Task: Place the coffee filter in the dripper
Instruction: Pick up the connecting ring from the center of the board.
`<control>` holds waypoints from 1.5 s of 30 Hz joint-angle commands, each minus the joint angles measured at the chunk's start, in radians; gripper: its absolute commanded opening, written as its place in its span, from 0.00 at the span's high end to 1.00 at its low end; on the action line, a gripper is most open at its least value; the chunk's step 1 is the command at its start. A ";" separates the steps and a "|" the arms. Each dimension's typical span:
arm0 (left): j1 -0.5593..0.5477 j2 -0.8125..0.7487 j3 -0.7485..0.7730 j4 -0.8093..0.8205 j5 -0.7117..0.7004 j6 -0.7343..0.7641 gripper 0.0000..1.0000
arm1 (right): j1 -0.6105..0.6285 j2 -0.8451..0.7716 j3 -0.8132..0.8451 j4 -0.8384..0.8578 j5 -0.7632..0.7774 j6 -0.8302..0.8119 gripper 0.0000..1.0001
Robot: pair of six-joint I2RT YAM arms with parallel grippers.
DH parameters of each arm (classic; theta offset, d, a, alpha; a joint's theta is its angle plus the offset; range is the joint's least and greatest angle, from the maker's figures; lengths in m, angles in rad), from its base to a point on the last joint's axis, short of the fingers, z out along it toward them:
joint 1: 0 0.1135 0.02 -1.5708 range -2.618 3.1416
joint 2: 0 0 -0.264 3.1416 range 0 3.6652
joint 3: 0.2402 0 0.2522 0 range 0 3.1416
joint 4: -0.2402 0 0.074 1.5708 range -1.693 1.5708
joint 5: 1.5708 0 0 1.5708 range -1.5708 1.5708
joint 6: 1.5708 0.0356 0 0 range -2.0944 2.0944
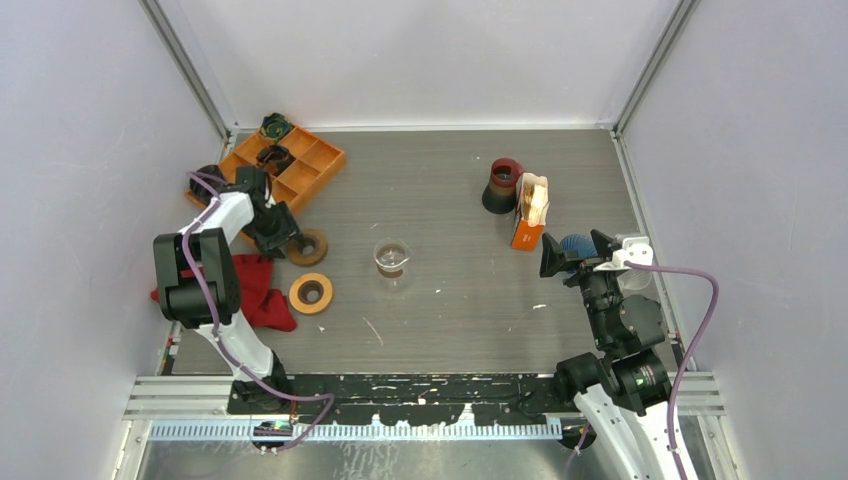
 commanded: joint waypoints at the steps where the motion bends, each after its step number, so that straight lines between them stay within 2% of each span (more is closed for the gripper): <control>1: 0.007 0.024 0.050 -0.009 0.000 0.021 0.44 | -0.004 0.003 0.005 0.044 -0.013 -0.005 0.00; 12: 0.007 0.058 0.042 0.008 0.055 0.013 0.57 | -0.004 -0.005 0.005 0.046 -0.025 -0.004 0.00; 17: 0.007 0.063 0.041 0.009 0.082 0.006 0.70 | -0.004 -0.009 0.004 0.045 -0.027 -0.003 0.00; 24: -0.001 0.034 0.026 0.018 0.121 -0.007 0.79 | -0.004 -0.007 0.005 0.045 -0.031 -0.002 0.00; 34: -0.041 -0.071 0.057 -0.054 0.146 0.028 0.83 | -0.004 0.005 0.006 0.044 -0.035 -0.004 0.00; 45: -0.177 -0.233 0.108 -0.162 0.167 0.052 0.83 | -0.003 0.015 0.005 0.045 -0.033 -0.006 0.00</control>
